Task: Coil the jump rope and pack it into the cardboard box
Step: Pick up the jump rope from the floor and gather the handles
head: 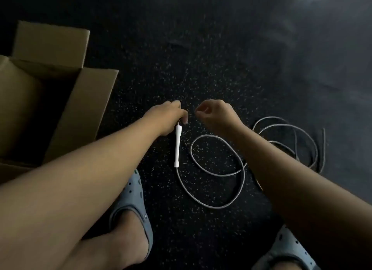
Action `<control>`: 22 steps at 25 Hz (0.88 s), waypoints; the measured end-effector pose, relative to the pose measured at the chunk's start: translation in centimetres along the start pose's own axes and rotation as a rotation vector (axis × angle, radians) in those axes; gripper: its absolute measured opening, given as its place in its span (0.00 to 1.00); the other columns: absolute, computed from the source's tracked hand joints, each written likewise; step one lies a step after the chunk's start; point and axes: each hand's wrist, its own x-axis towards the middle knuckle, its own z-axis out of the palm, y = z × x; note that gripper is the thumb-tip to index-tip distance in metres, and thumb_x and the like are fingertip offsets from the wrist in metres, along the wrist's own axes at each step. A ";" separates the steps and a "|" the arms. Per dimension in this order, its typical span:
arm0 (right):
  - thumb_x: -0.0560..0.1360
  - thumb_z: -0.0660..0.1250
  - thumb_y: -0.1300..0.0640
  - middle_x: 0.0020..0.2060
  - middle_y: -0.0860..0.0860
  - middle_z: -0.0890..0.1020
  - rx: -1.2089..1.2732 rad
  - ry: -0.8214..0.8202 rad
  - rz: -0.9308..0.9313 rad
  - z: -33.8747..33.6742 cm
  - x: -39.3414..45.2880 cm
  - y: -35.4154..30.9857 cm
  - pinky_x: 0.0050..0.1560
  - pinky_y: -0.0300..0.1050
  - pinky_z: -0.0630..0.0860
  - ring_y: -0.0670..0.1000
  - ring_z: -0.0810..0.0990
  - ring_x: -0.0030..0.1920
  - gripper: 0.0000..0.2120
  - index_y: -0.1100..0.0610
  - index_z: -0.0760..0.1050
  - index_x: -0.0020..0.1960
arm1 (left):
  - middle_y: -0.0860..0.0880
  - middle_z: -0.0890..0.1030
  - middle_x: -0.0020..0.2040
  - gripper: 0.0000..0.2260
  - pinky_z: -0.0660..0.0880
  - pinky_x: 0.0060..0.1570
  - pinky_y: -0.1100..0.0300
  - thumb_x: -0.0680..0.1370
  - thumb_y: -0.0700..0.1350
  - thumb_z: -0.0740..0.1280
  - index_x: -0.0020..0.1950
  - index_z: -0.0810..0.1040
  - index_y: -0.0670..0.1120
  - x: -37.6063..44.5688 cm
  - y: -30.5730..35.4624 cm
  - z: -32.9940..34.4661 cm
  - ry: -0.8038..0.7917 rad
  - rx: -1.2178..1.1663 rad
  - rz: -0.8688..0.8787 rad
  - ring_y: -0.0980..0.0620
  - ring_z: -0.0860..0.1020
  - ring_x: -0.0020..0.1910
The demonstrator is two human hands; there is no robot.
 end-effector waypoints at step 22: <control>0.78 0.69 0.49 0.52 0.51 0.87 -0.076 -0.029 -0.046 -6.1 -0.9 -3.5 0.55 0.54 0.82 0.53 0.84 0.51 0.11 0.52 0.82 0.58 | 0.54 0.80 0.50 0.05 0.65 0.50 0.59 0.80 0.50 0.66 0.52 0.71 0.53 -1.6 2.1 -13.4 0.036 0.528 0.297 0.50 0.76 0.52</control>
